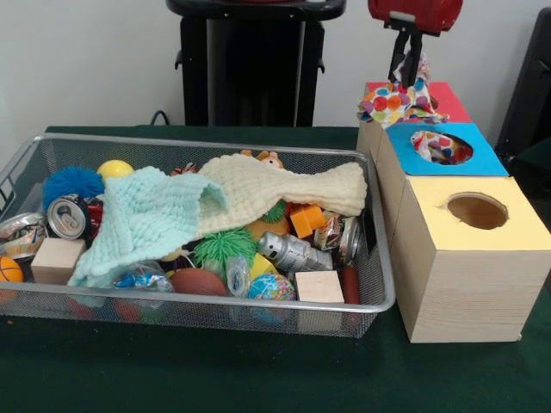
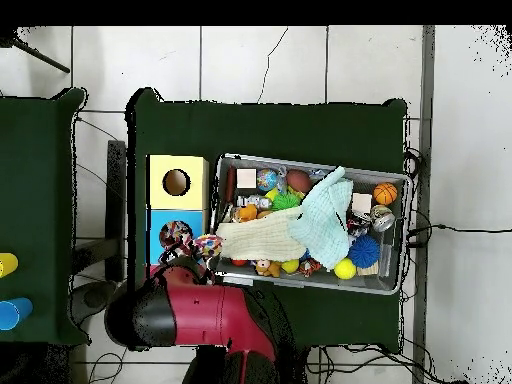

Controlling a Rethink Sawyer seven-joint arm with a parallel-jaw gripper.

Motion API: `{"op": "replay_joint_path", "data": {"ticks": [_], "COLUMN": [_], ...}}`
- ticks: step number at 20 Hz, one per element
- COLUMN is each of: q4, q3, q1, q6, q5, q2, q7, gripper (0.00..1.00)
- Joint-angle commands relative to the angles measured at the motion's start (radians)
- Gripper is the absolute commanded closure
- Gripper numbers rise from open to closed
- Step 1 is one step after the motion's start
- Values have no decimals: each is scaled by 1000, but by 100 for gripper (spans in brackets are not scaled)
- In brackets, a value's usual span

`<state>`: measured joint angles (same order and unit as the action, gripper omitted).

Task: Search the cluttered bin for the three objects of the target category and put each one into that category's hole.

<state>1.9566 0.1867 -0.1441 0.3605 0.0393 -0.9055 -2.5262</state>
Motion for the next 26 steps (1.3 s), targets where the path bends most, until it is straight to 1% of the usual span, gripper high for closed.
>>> {"op": "replay_joint_path", "data": {"ticks": [1,3,7,10,13,18,26], "q4": [-8,-27,-79,-111,-130,-161,-179], "q3": [47,51,67,75,85,123,132], "q1": [-13,-17,-32,-53,-85,-155,-179], "q6": [-64,-49,27,47,48,49,27], "q5": [86,108,136,159,189,239,307], "q2": [68,69,56,77,104,159,201], "q7": [-262,-249,-225,-231,-252,-287,-257], "gripper": [100,100,100,100,100,100,100]}}
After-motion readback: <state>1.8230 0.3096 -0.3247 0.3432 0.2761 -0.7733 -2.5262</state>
